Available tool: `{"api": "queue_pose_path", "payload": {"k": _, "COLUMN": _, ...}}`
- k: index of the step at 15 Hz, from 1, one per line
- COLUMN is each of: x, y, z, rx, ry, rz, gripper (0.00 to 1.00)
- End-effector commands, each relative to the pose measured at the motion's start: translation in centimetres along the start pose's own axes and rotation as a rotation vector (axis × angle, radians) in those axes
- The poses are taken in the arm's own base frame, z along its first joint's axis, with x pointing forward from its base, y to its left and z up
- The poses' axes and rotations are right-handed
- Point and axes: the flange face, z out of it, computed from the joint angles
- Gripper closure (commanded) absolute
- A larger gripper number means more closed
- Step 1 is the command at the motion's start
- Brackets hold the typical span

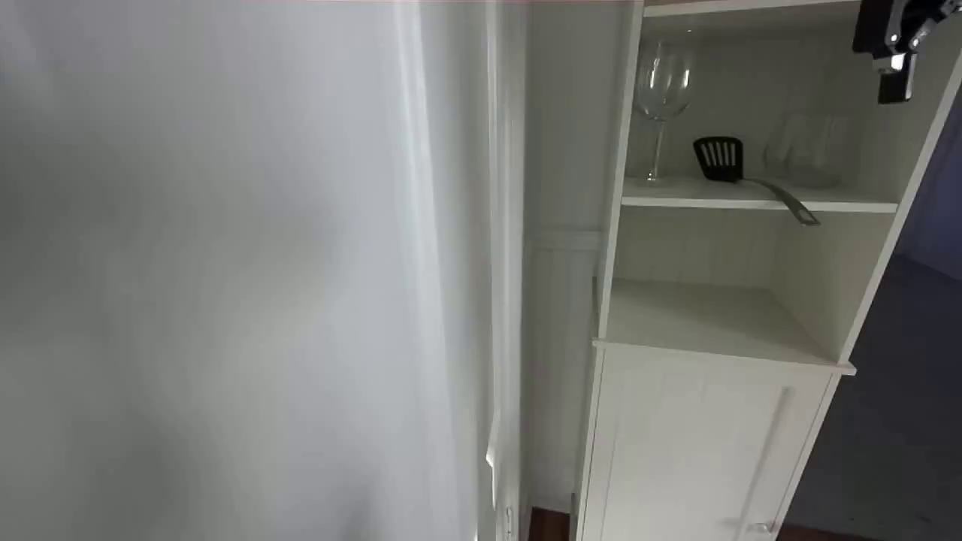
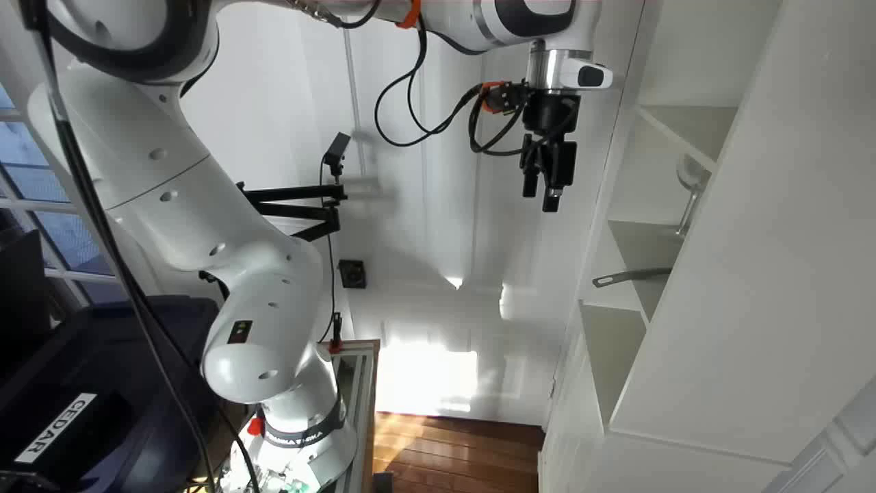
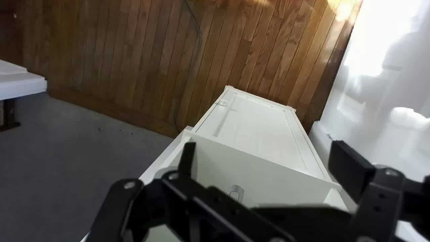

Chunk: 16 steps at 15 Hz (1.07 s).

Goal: Pick up the spatula and place it on the bottom shelf

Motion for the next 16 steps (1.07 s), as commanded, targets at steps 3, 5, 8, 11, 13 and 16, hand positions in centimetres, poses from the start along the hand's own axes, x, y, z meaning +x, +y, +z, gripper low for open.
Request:
{"api": "queue_pose_path", "payload": {"k": 3, "x": 0.0, "y": 0.0, "z": -0.1, "rx": 0.0, "ry": 0.0, "rz": 0.0, "gripper": 0.0}}
{"api": "queue_pose_path", "payload": {"k": 5, "x": 1.4, "y": 0.8, "z": 1.3, "rx": 0.033, "ry": -0.041, "rz": 0.023, "gripper": 0.0}}
{"api": "queue_pose_path", "payload": {"k": 8, "x": 3.4, "y": 3.7, "z": 5.1, "rx": 0.16, "ry": -0.113, "rz": 0.088, "gripper": 0.0}}
{"api": "queue_pose_path", "payload": {"k": 11, "x": 5.2, "y": 6.8, "z": 9.2, "rx": 0.311, "ry": -0.146, "rz": 0.153, "gripper": 0.0}}
{"api": "queue_pose_path", "payload": {"k": 13, "x": 6.0, "y": 8.2, "z": 11.8, "rx": 0.416, "ry": -0.166, "rz": 0.182, "gripper": 0.0}}
{"api": "queue_pose_path", "payload": {"k": 16, "x": 6.2, "y": 9.1, "z": 14.6, "rx": 0.568, "ry": -0.167, "rz": 0.254, "gripper": 0.0}}
